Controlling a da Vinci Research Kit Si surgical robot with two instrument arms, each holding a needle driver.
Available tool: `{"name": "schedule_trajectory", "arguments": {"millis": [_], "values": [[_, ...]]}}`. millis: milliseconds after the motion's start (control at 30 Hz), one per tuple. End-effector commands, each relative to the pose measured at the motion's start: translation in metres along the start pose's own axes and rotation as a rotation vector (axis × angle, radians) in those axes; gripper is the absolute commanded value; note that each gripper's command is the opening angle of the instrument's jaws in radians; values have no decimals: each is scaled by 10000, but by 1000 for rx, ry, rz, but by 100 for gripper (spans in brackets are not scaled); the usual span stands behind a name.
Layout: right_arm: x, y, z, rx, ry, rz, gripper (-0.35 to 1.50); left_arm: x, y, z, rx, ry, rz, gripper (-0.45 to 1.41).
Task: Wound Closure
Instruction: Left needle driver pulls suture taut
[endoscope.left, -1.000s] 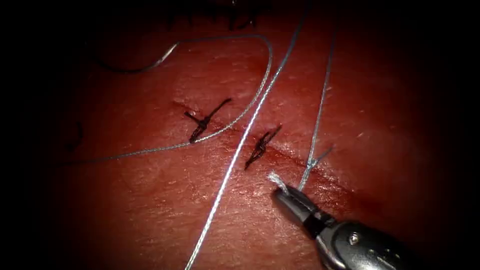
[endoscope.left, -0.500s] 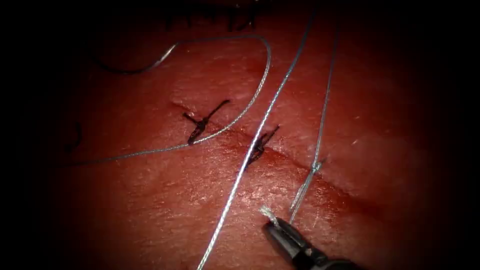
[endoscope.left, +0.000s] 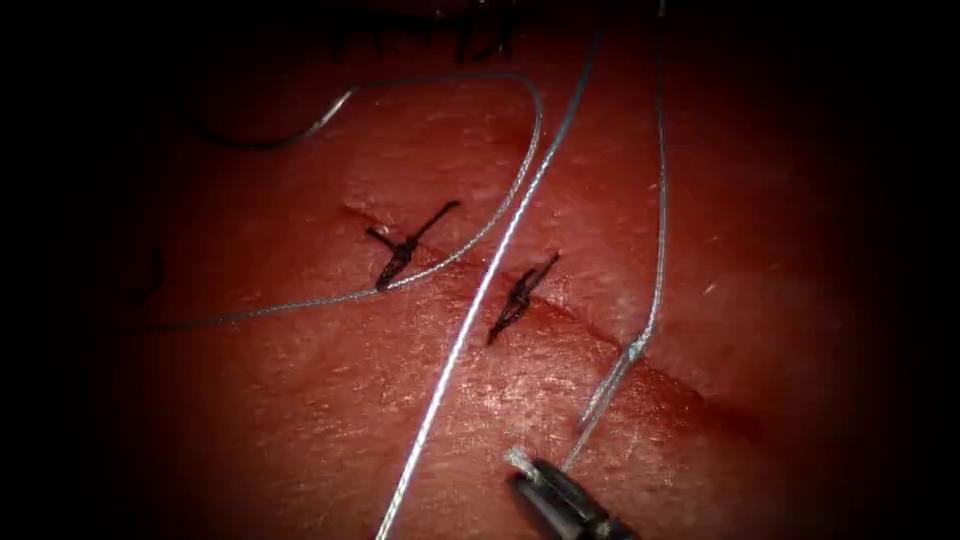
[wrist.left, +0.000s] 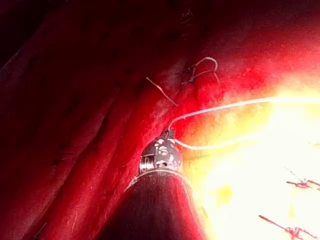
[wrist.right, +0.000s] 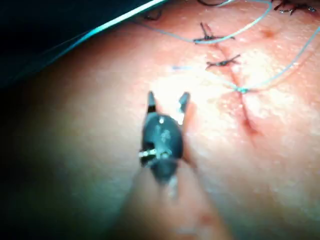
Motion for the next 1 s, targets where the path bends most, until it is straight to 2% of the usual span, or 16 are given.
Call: {"name": "schedule_trajectory", "arguments": {"millis": [33,67,100,133,233,433,467,567,600,633,667,700,733,867,933,1000], "values": [[-2,-2,7,-9,29,15,140,8,3,-4,-7,19,-7,-45],[2,-2,5,-8,54,18,148,12,6,-11,-10,27,-12,-45],[2,-2,5,-8,54,18,148,12,6,-11,-10,27,-12,-45],[7,-6,-1,-8,81,23,148,21,14,-27,-20,41,-16,-45],[17,-13,-10,4,85,12,148,30,24,-43,-28,49,-20,-45],[59,-22,-41,17,110,-34,146,62,65,-100,-53,74,-22,-45],[71,-16,-53,21,113,-71,138,76,79,-119,-55,87,-25,-45],[78,-8,-63,55,89,-98,125,91,90,-136,-50,105,-31,-45],[86,10,-74,69,33,-166,121,105,97,-150,-46,118,-22,-45],[86,10,-74,69,33,-166,121,105,97,-150,-46,118,-22,-45],[91,32,-83,44,-35,-200,126,121,102,-163,-45,123,-15,-45],[92,42,-86,39,-39,-204,128,127,104,-167,-44,125,-10,-45],[94,72,-93,38,-51,-199,126,149,108,-180,-40,132,3,-45],[97,120,-94,9,-60,-197,121,173,110,-192,-33,141,15,-45],[96,147,-86,-20,-62,-139,119,184,112,-198,-33,141,22,-45],[95,153,-81,-26,-64,-127,119,186,113,-199,-33,140,20,-45]]}}
